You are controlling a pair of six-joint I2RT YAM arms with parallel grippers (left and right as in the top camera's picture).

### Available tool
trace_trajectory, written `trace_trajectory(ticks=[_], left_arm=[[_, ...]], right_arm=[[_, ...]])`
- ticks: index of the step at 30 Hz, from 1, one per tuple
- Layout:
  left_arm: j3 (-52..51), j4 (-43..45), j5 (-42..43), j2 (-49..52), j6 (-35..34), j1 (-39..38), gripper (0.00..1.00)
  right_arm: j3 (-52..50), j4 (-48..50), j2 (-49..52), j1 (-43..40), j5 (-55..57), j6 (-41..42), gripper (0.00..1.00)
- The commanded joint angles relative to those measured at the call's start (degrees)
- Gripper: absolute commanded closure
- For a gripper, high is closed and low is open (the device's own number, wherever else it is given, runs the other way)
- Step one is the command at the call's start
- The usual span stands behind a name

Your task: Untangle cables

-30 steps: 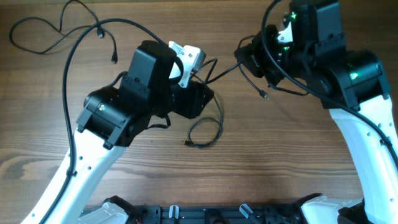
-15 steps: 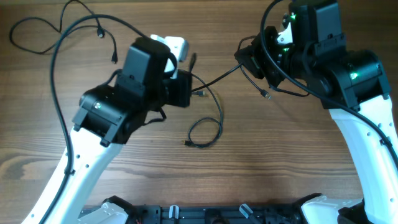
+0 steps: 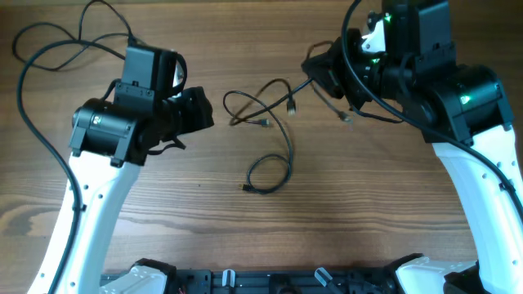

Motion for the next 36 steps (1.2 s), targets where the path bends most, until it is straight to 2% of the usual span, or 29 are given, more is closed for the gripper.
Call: trace_trajectory(ticks=[1, 4, 7, 11, 13, 14, 15, 17, 18, 20, 22, 27, 28, 29, 30, 31, 33, 36], left_arm=[[0.1, 0.3, 1.7, 0.5, -0.1, 0.2, 0.41], [0.1, 2.4, 9.9, 0.5, 2.2, 0.2, 0.42], [0.1, 6.4, 22.6, 0.5, 3.1, 0.2, 0.38], [0.1, 10.2, 27.5, 0.5, 3.4, 0.2, 0.35], [0.1, 13.9, 28.5, 0.5, 9.4, 0.0, 0.33], [0.1, 15.5, 28.8, 0.5, 9.9, 0.0, 0.32], [0.1, 16.5, 30.8, 0.5, 10.4, 0.0, 0.32], [0.1, 18.3, 39.1, 0.5, 15.8, -0.6, 0.3], [0.1, 18.8, 40.1, 0.5, 16.9, -1.3, 0.3], [0.1, 19.7, 40.0, 0.6, 17.1, -3.2, 0.3], [0.1, 19.8, 40.0, 0.6, 20.9, -5.3, 0.32], [0.1, 20.0, 35.4, 0.9, 23.4, -7.4, 0.37], [0.1, 20.0, 34.8, 1.2, 24.7, -7.9, 0.36], [0.1, 20.0, 34.2, 1.6, 25.6, -8.7, 0.23], [0.1, 20.0, 34.1, 1.7, 27.5, -9.1, 0.15], [0.1, 20.2, 33.7, 1.8, 30.1, -9.4, 0.12], [0.1, 20.7, 30.8, 1.9, 35.8, -9.5, 0.15], [0.1, 20.6, 28.2, 1.9, 38.1, -9.5, 0.18]], right_arm=[[0.2, 0.4, 0.4, -0.2, -1.3, 0.6, 0.95], [0.2, 0.6, 0.4, -0.2, -1.0, 2.0, 0.96], [0.2, 0.8, 0.5, -0.2, -0.9, 2.1, 0.96], [0.2, -1.0, 0.7, -0.2, 3.2, 1.8, 0.95], [0.2, -2.1, 0.7, -0.2, 3.6, 3.2, 0.94], [0.2, -2.9, 0.9, -0.2, 3.7, 3.4, 0.94], [0.2, -4.0, 1.2, -0.2, 4.9, 3.4, 0.94], [0.2, -5.5, 2.6, -0.2, 8.0, 3.5, 0.94], [0.2, -5.5, 3.3, -0.2, 7.5, 3.5, 0.95], [0.2, -5.4, 4.8, -0.2, 3.8, 4.6, 0.95], [0.2, -5.0, 6.0, -0.2, 1.6, 4.7, 0.96], [0.2, -3.6, 6.3, -0.2, -3.4, 4.7, 0.96], [0.2, -3.5, 6.3, -0.2, -5.2, 4.6, 0.96], [0.2, -3.6, 6.3, -0.2, -6.1, 4.5, 0.96], [0.2, -3.7, 6.3, -0.2, -6.1, 4.4, 0.95], [0.2, -3.7, 6.3, -0.2, -6.1, 4.2, 0.95], [0.2, -3.7, 6.3, 0.3, -8.5, 3.0, 0.96], [0.2, -3.7, 6.3, 0.6, -9.1, 3.1, 0.96]])
